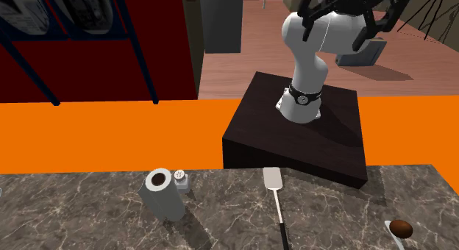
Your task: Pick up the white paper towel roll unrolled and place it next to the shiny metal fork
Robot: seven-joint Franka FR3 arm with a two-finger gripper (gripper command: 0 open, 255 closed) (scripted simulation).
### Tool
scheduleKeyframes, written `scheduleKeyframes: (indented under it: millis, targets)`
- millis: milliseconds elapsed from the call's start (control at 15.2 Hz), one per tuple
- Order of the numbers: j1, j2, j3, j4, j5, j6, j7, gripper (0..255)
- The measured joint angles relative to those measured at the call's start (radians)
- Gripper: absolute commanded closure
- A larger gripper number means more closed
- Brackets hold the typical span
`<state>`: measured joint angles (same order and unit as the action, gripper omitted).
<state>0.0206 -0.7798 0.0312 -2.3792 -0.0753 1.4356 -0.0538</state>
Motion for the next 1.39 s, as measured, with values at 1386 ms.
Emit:
scheduleKeyframes:
  millis: [1386]
  targets:
    - [-0.077,0.517,-0.299,0.073,-0.054,0.525,-0.296,0]
